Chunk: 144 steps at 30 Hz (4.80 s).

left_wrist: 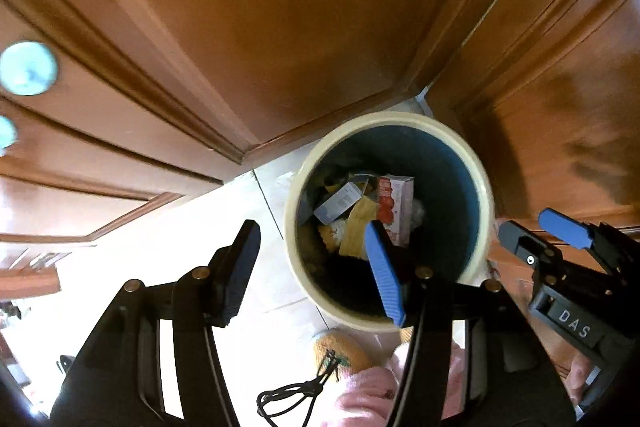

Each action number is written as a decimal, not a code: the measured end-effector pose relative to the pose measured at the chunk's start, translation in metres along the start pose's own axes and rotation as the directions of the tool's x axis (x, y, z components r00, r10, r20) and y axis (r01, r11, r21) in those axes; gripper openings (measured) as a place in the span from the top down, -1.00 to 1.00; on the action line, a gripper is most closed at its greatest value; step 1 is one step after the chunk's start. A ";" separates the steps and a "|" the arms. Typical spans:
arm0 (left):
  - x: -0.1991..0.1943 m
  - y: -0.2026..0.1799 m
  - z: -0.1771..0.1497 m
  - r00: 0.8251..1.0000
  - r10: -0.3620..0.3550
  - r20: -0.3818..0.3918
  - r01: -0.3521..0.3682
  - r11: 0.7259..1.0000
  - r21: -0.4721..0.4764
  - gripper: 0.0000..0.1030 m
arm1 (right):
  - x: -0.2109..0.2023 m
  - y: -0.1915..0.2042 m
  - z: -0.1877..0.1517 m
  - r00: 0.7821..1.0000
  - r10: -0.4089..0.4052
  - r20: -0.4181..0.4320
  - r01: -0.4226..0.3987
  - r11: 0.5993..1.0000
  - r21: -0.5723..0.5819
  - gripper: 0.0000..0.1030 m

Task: Collect trash
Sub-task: 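Raise both tools back up toward the counter, then grasp the clear plastic box with the left gripper while the right gripper grasps the scrubber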

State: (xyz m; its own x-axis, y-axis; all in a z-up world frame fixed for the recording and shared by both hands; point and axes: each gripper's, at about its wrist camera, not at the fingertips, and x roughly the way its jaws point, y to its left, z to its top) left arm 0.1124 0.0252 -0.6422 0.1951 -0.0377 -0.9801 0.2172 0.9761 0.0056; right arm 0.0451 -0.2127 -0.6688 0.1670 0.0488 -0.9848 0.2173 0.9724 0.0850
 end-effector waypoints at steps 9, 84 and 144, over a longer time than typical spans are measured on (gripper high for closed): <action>-0.114 -0.005 0.003 1.000 -0.016 -0.002 0.016 1.000 -0.023 -0.01 | -0.104 0.021 0.005 1.000 -0.005 0.014 0.006 0.999 -0.050 -0.12; -0.387 -0.010 0.476 0.929 -0.230 0.289 0.272 0.956 -0.114 -0.01 | -0.434 0.040 0.590 0.906 0.034 0.421 0.026 0.990 -0.137 -0.27; -0.517 0.003 0.353 0.756 -0.295 0.584 0.314 0.947 0.071 0.96 | -0.537 0.091 0.375 0.785 -0.042 0.618 0.090 0.995 -0.047 0.38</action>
State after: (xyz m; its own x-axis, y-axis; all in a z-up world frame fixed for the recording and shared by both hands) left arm 0.3498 -0.0280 -0.0652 0.6422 -0.4412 -0.6269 0.3347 0.8971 -0.2885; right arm 0.3361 -0.2362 -0.0754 0.7165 -0.1434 -0.6827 0.1858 0.9825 -0.0113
